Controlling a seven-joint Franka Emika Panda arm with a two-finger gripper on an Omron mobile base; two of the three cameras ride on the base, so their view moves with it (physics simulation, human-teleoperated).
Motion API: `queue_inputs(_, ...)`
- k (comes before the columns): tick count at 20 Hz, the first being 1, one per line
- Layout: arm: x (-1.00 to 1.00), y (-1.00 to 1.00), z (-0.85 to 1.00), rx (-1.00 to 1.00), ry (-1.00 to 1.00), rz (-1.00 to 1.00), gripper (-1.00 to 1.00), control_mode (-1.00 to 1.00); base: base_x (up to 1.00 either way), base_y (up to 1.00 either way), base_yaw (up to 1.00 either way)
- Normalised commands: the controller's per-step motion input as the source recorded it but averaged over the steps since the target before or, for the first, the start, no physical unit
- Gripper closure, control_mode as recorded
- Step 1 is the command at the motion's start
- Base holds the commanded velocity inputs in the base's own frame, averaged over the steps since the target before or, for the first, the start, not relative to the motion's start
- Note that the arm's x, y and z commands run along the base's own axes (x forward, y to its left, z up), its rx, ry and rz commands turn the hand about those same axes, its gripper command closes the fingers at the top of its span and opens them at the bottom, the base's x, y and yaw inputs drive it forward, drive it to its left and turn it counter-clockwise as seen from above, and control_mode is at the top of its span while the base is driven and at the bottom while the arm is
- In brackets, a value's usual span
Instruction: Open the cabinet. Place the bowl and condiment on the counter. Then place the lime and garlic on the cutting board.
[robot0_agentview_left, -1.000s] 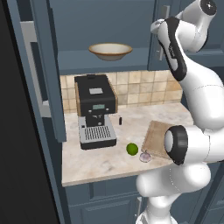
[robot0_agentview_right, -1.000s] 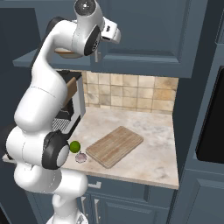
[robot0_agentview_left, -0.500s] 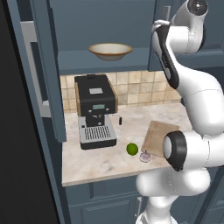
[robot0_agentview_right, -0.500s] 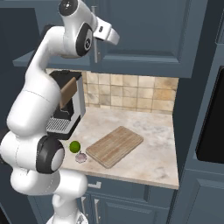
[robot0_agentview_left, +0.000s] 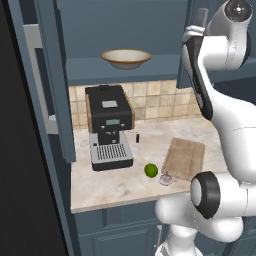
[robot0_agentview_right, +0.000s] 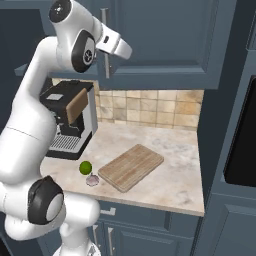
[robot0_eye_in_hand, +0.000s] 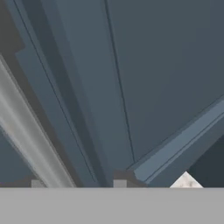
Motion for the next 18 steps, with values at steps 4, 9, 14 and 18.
queue_inputs(4,-0.96,-1.00,0.00,0.10,-0.13,0.00,1.00,-1.00,0.00,0.00,0.00)
queue_inputs(9,-0.87,-1.00,0.00,0.10,-0.14,0.00,1.00,-1.00,0.00,0.00,0.00)
queue_inputs(14,-0.81,-1.00,0.00,0.09,-0.14,0.00,1.00,-1.00,0.00,0.00,0.00)
queue_inputs(18,-0.70,-1.00,0.00,0.08,-0.13,0.00,1.00,-1.00,0.00,0.00,0.00)
